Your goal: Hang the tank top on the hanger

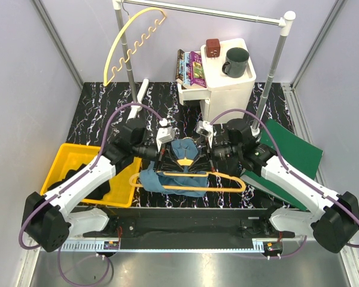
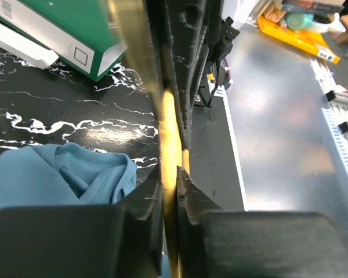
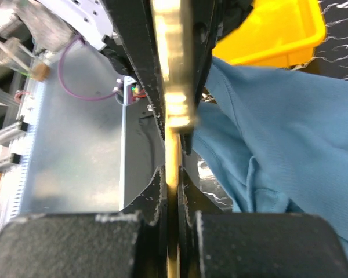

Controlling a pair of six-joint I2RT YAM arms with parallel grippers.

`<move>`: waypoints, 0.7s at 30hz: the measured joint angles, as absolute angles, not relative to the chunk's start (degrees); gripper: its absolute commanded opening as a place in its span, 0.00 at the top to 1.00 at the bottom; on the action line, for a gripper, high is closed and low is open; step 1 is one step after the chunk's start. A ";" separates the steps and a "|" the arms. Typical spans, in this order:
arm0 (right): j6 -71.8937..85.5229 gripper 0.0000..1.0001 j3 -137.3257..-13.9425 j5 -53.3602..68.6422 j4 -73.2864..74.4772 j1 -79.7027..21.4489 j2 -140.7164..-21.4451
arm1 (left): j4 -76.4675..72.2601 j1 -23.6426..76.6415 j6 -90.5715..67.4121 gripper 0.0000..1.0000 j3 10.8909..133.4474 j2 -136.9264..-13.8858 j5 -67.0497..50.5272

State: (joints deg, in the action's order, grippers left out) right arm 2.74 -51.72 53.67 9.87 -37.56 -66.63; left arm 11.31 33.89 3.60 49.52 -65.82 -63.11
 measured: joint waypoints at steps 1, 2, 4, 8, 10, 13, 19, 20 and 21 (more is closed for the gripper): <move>1.85 0.88 -51.86 53.04 10.44 -37.69 -66.59 | 11.44 33.87 3.36 1.00 49.52 -66.17 -63.18; 1.04 0.84 -51.86 52.69 10.74 -37.71 -66.59 | 11.55 33.87 3.11 1.00 49.52 -66.39 -63.05; 0.25 0.66 -51.86 51.72 11.86 -37.76 -66.57 | 11.57 34.06 3.16 1.00 49.52 -67.05 -62.78; 0.30 0.31 -51.86 48.01 12.60 -37.74 -66.37 | 11.99 35.03 4.32 1.00 49.52 -69.25 -62.52; -0.12 0.20 -51.86 44.56 13.37 -37.76 -65.78 | 12.56 35.35 4.60 1.00 49.52 -69.84 -62.04; -0.19 0.13 -51.86 37.65 14.90 -37.76 -64.25 | 13.02 35.40 4.89 1.00 49.52 -69.69 -59.53; 1.65 0.10 -51.11 20.86 17.06 -37.50 -57.65 | 13.06 35.11 4.47 1.00 49.32 -66.65 -48.34; 2.17 0.11 -50.98 18.00 17.28 -37.45 -56.07 | 12.43 34.92 4.03 1.00 49.08 -65.84 -45.93; 2.72 0.11 -50.96 14.94 17.47 -37.43 -54.54 | 12.14 34.65 3.79 1.00 48.97 -65.25 -44.05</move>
